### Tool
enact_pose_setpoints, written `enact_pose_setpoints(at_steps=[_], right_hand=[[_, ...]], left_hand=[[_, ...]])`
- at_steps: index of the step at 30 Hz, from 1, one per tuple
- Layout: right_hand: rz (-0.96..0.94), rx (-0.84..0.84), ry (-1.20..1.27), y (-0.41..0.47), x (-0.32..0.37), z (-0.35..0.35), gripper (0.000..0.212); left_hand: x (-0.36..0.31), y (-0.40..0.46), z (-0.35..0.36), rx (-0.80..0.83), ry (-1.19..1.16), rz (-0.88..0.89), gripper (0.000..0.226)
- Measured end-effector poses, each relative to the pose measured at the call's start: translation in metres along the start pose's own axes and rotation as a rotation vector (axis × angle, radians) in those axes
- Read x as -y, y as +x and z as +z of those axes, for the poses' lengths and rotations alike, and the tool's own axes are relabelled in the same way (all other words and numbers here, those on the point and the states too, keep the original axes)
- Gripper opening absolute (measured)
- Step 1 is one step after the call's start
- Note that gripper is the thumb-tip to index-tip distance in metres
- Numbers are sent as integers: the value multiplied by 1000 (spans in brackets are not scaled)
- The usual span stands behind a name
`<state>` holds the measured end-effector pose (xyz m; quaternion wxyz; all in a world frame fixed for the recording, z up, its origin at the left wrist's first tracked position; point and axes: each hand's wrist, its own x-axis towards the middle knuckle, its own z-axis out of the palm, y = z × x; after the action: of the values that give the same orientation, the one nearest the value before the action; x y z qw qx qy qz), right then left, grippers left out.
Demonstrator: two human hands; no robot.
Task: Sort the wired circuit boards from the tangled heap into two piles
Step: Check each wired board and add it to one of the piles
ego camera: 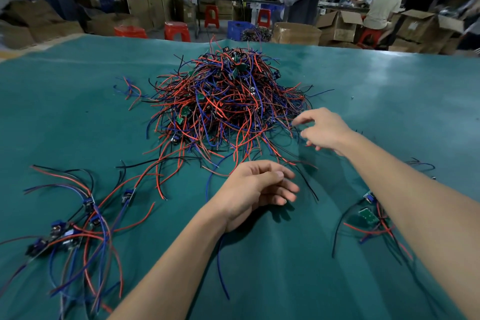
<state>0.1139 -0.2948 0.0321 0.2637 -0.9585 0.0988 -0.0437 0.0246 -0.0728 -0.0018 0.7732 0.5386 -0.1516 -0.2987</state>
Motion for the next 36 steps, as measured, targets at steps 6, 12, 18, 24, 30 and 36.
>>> enact_pose_setpoints(at_steps=[6, 12, 18, 24, 30, 36], right_hand=[[-59, -9, -222, 17, 20, 21, 48], [-54, -65, -185, 14, 15, 18, 26], [-82, -452, 103, -11, 7, -21, 26], [-250, -482, 313, -86, 32, -27, 34], [-419, -316, 333, -144, 38, 35, 35], [-149, -117, 1038, -141, 21, 36, 32]], left_hand=[[0, 0, 0, -4, 0, -4, 17], [-1, 0, -1, -2, 3, -4, 18], [-1, 1, 0, -20, -22, -15, 17], [-1, 2, 0, -67, -101, 0, 20], [-3, 2, -2, -82, -176, 17, 23], [1, 3, -7, -93, -133, 57, 30]])
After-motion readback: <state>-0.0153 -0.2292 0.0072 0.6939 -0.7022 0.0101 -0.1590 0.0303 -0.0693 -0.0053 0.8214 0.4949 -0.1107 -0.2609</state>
